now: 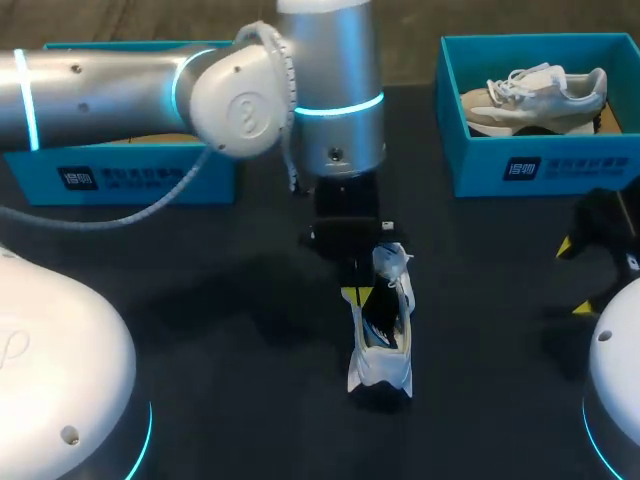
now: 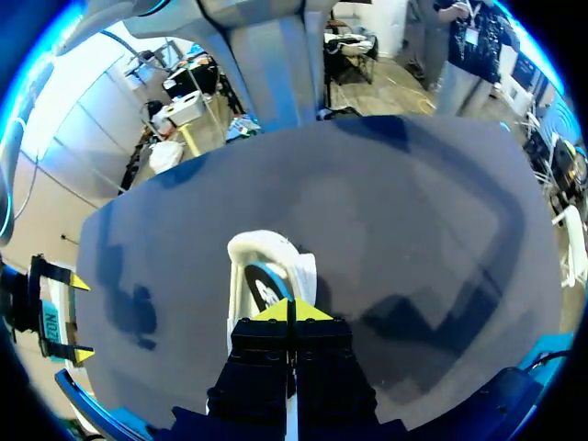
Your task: Take the shoe out of the shoebox, open the shoe tongue, remove and reinsert the insole, then place the shoe into the shoebox
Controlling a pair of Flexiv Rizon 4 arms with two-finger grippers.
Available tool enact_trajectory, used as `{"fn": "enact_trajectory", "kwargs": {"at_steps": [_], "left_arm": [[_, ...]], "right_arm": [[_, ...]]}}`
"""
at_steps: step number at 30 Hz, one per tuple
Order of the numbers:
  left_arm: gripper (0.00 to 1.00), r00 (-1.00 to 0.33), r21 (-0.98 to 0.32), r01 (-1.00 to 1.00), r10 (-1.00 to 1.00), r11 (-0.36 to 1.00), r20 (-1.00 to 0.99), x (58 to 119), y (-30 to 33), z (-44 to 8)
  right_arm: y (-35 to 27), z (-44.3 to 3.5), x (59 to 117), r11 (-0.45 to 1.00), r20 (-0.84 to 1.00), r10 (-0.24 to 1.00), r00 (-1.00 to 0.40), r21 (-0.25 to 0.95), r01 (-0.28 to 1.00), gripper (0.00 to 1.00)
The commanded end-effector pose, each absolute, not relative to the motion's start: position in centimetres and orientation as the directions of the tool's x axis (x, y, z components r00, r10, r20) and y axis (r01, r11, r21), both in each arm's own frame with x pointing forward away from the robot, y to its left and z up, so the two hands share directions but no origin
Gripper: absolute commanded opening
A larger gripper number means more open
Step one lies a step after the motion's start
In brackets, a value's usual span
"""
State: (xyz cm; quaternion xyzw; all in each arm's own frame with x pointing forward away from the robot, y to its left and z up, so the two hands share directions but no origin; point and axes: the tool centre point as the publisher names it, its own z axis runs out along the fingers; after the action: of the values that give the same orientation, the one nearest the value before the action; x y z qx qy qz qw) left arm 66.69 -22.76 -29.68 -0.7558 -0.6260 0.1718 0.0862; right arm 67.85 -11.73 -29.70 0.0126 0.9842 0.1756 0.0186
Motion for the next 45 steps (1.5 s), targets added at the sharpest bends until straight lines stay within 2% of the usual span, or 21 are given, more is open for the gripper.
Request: {"fn": "enact_trajectory", "kwargs": {"at_steps": [1,15,32,45], "left_arm": [[0.0,0.245,-0.332,0.919,0.968,-0.213,0.058,66.5,-23.8,-30.1],[0.0,0.241,-0.348,0.914,0.969,-0.206,0.058,66.3,-24.4,-31.2],[0.0,0.301,-0.364,0.89,0.954,-0.276,0.013,65.0,-24.4,-34.1],[0.0,0.298,-0.34,0.893,0.954,-0.294,-0.042,65.3,-23.7,-32.9]], "right_arm": [[-11.7,-29.7,67.7,0.939,-0.033,0.033,-0.999,0.342,0.02,1.0],[-11.7,-29.7,67.7,0.939,-0.033,0.033,-0.999,0.342,0.02,1.0],[-11.7,-29.7,67.7,0.939,-0.033,0.033,-0.999,0.342,0.02,1.0],[-11.7,-29.7,67.7,0.939,-0.033,0.033,-0.999,0.342,0.02,1.0]]}}
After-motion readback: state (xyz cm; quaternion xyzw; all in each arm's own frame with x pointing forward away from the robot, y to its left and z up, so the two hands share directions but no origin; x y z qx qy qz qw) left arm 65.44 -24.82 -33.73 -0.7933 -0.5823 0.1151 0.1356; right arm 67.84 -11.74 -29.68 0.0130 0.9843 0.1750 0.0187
